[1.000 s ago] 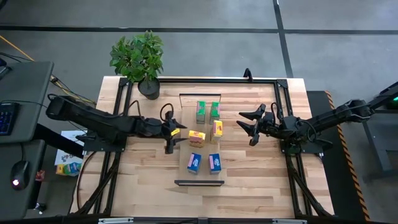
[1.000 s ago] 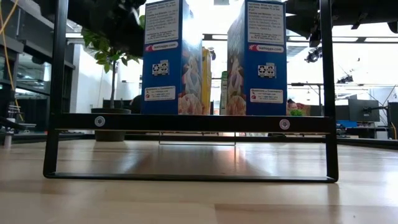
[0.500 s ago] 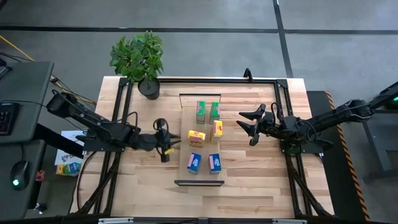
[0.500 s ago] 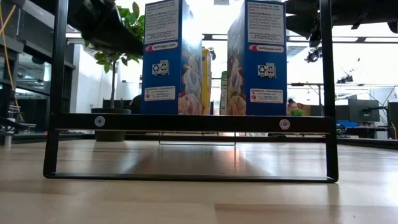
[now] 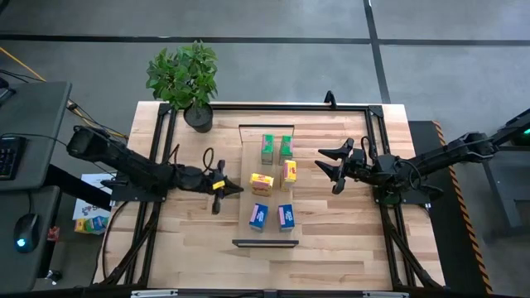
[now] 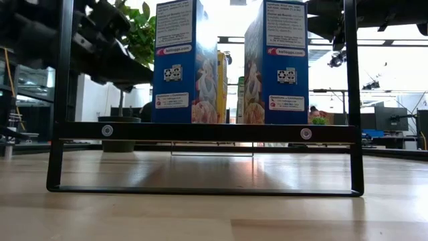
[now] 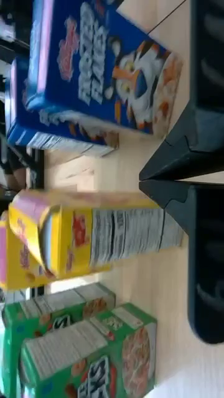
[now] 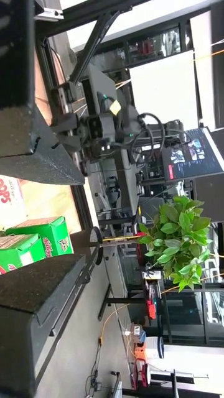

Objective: Stack cereal on shelf
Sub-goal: Put the yellow cereal box aligned with the other yellow cereal box on the shelf

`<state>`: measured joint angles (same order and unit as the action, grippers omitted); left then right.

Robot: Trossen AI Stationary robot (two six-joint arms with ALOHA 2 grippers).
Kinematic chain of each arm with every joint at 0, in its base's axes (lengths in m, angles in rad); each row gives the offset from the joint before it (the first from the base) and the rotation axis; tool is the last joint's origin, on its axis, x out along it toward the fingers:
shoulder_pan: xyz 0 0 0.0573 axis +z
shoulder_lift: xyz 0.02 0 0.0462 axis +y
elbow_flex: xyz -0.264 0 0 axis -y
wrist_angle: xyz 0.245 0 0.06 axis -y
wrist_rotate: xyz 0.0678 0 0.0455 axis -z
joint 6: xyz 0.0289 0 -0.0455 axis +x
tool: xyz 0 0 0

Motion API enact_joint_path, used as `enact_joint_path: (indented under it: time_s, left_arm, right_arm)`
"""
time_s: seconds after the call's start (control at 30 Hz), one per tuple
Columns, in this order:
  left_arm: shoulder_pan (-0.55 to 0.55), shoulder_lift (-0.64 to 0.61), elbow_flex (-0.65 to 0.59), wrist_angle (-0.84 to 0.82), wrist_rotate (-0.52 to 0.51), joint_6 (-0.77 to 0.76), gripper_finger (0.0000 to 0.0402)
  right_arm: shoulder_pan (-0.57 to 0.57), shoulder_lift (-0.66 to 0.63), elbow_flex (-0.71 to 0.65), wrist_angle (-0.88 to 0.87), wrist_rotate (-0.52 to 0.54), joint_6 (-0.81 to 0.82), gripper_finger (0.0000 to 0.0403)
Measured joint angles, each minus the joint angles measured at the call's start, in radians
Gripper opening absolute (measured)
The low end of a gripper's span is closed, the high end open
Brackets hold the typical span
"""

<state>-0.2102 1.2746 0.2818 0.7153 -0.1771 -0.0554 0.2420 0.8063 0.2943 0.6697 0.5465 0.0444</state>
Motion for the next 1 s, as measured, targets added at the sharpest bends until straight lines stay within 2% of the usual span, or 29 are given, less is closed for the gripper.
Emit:
enact_joint_path:
  time_s: [0.2, 0.3, 0.43, 0.83, 1.0]
  left_arm:
    - [0.054, 0.099, 0.009, 0.124, 0.118, -0.001, 0.0000]
    - [0.055, 0.161, 0.047, 0.121, 0.123, 0.007, 0.0000]
    - [0.055, 0.220, 0.095, 0.123, 0.100, 0.021, 0.0000]
    - [0.061, 0.243, 0.111, 0.081, -0.129, 0.068, 0.0000]
    - [0.101, 0.243, 0.111, 0.061, -0.143, 0.069, 0.0000]
  right_arm:
    - [0.000, 0.000, 0.000, 0.000, 0.000, 0.000, 0.0186]
    - [0.000, 0.000, 0.000, 0.000, 0.000, 0.000, 0.0186]
    - [0.000, 0.000, 0.000, 0.000, 0.000, 0.000, 0.0186]
    - [0.000, 0.000, 0.000, 0.000, 0.000, 0.000, 0.0186]
    - [0.000, 0.000, 0.000, 0.000, 0.000, 0.000, 0.0186]
